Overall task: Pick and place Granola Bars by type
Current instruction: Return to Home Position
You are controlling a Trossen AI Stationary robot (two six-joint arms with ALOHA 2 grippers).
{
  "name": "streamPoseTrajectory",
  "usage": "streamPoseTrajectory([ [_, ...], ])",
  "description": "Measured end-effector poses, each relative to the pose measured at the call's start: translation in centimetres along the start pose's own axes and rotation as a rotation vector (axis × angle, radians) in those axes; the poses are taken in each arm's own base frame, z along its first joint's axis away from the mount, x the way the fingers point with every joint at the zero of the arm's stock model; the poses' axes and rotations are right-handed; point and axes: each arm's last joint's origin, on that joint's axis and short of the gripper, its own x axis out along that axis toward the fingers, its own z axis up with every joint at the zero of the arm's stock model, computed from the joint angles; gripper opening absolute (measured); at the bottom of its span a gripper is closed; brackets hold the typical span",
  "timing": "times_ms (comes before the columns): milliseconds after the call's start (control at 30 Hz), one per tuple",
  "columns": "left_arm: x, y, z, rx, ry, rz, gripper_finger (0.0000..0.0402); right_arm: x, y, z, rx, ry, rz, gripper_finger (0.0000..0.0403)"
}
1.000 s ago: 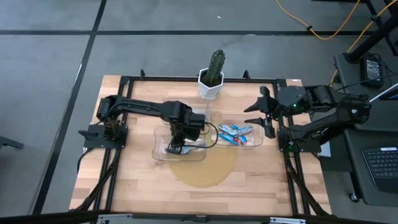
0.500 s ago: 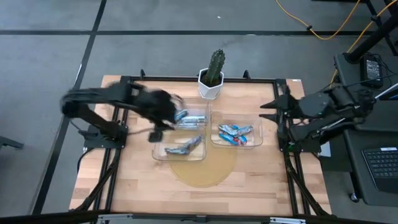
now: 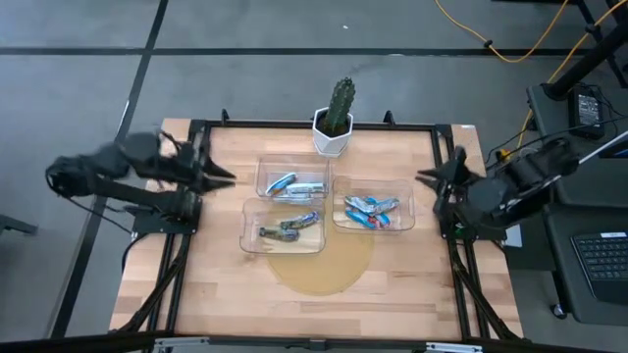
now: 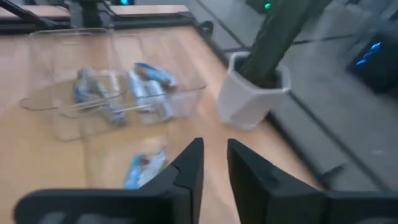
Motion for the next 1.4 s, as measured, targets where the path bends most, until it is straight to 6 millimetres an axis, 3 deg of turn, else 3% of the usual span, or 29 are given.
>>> streamPoseTrajectory([
  [100, 1.5, 0.4, -5.6, -0.074, -0.190, -0.074, 0.0049, 1.6, 0.9, -3.0, 0.064, -0.060, 0.094, 0.0050],
  [233, 3.0, 1.0, -12.2, -0.150, -0.358, -0.092, 0.0030, 2.9, 2.0, -5.1, 0.106, -0.216, 0.230, 0.0020],
  [367, 2.8, 1.7, -16.3, -0.197, -0.440, -0.071, 0.0015, 3.5, 1.7, -6.7, 0.137, -0.310, 0.239, 0.0006],
  [500, 1.5, 2.1, -17.6, -0.201, -0.484, -0.064, 0.0005, 3.2, 0.7, -7.6, 0.204, -0.369, 0.233, 0.0015],
  [667, 1.8, 2.8, -18.0, -0.179, -0.387, -0.008, 0.0003, 2.8, -0.5, -8.8, 0.249, -0.431, 0.267, 0.0006],
  [800, 2.3, 3.4, -19.6, -0.231, -0.286, 0.051, 0.0005, 2.8, -1.0, -9.8, 0.303, -0.488, 0.307, 0.0008],
  [1133, 2.7, 3.6, -21.2, -0.250, -0.110, 0.102, 0.0006, 6.1, 1.7, -13.2, 0.322, -0.686, 0.381, 0.0004],
  [1267, 2.8, 3.6, -21.3, -0.258, -0.103, 0.102, 0.0005, 6.1, 2.0, -13.0, 0.404, -0.669, 0.567, 0.0004],
  [1400, 2.8, 3.6, -21.3, -0.260, -0.104, 0.102, 0.0008, 5.5, 2.4, -12.7, 0.364, -0.697, 0.815, 0.0003],
])
